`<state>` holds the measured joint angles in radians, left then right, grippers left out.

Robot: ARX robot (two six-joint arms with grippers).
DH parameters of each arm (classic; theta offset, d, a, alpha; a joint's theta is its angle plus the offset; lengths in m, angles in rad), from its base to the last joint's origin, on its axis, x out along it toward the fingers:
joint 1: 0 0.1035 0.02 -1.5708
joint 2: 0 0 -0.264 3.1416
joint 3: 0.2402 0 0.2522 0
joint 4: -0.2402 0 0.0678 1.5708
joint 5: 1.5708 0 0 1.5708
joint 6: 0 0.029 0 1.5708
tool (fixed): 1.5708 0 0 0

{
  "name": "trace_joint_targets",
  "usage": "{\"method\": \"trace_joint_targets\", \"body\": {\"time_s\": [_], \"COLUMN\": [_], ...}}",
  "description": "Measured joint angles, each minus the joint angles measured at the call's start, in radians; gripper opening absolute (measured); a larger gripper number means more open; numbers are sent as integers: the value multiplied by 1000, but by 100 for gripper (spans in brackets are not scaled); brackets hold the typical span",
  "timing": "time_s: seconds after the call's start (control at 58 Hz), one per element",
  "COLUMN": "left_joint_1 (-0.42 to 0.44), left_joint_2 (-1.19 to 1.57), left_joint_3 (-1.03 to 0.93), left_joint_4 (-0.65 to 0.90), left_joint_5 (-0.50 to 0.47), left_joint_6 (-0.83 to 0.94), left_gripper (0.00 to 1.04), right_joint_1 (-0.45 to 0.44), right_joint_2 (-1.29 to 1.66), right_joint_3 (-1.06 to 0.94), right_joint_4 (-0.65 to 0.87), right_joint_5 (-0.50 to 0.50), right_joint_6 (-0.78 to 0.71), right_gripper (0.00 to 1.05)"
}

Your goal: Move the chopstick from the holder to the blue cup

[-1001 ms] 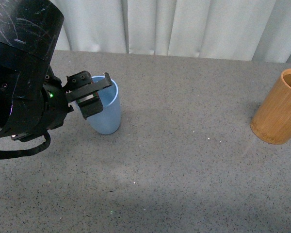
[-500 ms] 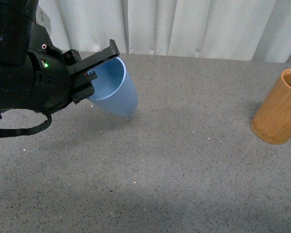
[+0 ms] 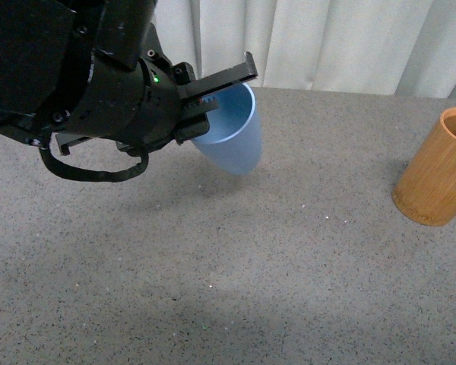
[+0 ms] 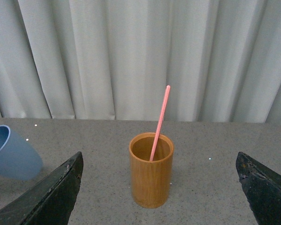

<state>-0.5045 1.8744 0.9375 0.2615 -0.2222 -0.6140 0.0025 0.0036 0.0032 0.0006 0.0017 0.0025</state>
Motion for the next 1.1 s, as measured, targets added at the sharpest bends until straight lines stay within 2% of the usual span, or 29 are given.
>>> {"method": "trace_joint_targets", "body": {"time_s": [0.776,1.104], "left_joint_1": [-68,-71], "left_joint_2": [110,148], "left_joint_3": [80,117], "left_joint_4": [-50,-72], "left_joint_5": [-36,-60], "left_joint_6": [34,32], "left_gripper": [4,4], "right_joint_1": [0,0], "right_joint_2": [0,0], "right_joint_3": [0,0], "right_joint_4": [0,0], "right_joint_5": [0,0], "right_joint_6": [0,0], "right_gripper": [95,95]}}
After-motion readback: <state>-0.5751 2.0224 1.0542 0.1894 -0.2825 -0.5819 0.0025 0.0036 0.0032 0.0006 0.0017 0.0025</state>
